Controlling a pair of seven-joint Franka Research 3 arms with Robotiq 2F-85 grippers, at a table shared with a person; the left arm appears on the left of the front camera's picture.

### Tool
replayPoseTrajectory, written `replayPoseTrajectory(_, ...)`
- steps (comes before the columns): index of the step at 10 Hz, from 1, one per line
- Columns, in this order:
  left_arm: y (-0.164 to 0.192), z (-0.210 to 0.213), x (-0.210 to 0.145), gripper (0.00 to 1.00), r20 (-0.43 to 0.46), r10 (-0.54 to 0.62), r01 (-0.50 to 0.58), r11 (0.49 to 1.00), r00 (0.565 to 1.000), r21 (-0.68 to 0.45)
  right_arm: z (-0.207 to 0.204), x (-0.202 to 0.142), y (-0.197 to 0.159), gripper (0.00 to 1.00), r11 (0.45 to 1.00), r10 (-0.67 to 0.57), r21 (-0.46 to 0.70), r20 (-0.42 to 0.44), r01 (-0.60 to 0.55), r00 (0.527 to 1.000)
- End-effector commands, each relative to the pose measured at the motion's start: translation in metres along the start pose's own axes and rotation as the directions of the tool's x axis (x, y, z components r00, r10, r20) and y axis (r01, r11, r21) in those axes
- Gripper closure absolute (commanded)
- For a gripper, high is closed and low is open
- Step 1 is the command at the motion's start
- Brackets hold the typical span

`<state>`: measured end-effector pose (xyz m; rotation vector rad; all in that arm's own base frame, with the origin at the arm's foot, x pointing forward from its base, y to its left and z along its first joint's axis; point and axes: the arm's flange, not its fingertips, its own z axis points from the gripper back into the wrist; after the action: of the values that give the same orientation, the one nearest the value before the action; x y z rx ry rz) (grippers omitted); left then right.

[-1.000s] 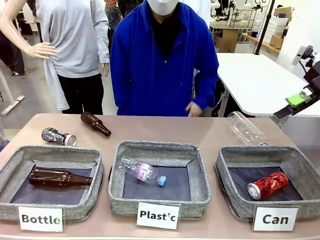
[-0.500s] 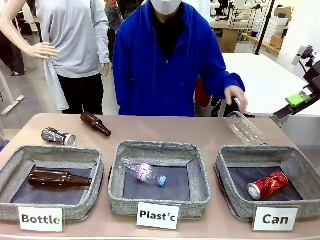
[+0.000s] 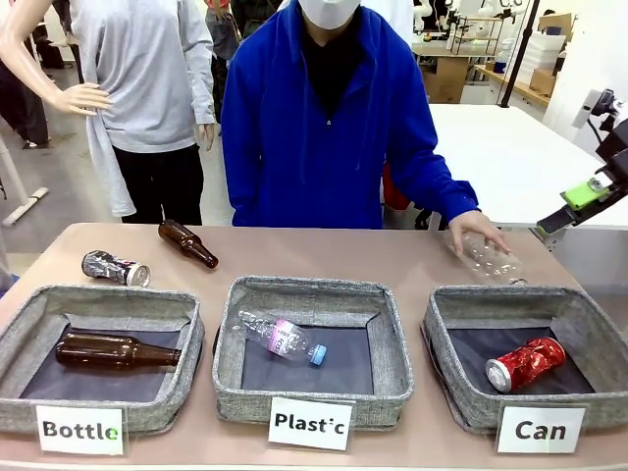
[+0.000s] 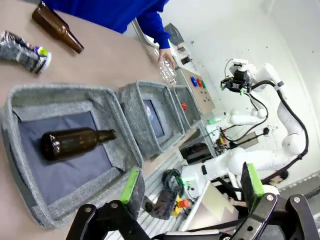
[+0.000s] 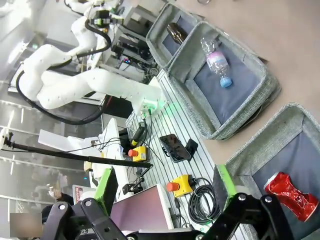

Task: Sort the can waste into the basket.
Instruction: Pick up the can waste from the table and place it in the right Fabric basket.

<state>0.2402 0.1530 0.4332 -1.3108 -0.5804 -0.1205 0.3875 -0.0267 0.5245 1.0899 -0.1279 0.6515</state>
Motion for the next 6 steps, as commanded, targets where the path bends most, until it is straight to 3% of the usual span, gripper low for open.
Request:
replayPoseTrajectory(1, -0.004, -0.025, 0.022, 0.00, 0.080, -0.120, 0.105, 0.980, 0.990, 0.168, 0.005, 0.001, 0.000, 0.00, 1.000, 0.012, -0.001, -0.012, -0.012, 1.000)
replayPoseTrajectory(2, 0.001, -0.045, 0.038, 0.00, -0.040, -0.243, 0.246, 0.952, 0.969, 0.184, 0.005, 0.001, 0.000, 0.00, 1.000, 0.012, -0.001, -0.012, -0.012, 1.000)
replayPoseTrajectory(4, 0.014, -0.087, 0.067, 0.00, -0.193, -0.208, 0.265, 0.900, 0.959, 0.347, 0.005, 0.001, 0.000, 0.00, 1.000, 0.012, -0.001, -0.012, -0.012, 1.000)
replayPoseTrajectory(5, 0.017, -0.115, 0.089, 0.00, -0.347, -0.194, 0.333, 0.852, 0.917, 0.404, 0.005, 0.001, 0.000, 0.00, 1.000, 0.012, -0.001, -0.012, -0.012, 1.000)
replayPoseTrajectory(6, 0.022, -0.137, 0.112, 0.00, -0.442, -0.148, 0.378, 0.783, 0.885, 0.494, 0.005, 0.001, 0.000, 0.00, 1.000, 0.012, -0.001, -0.012, -0.012, 1.000)
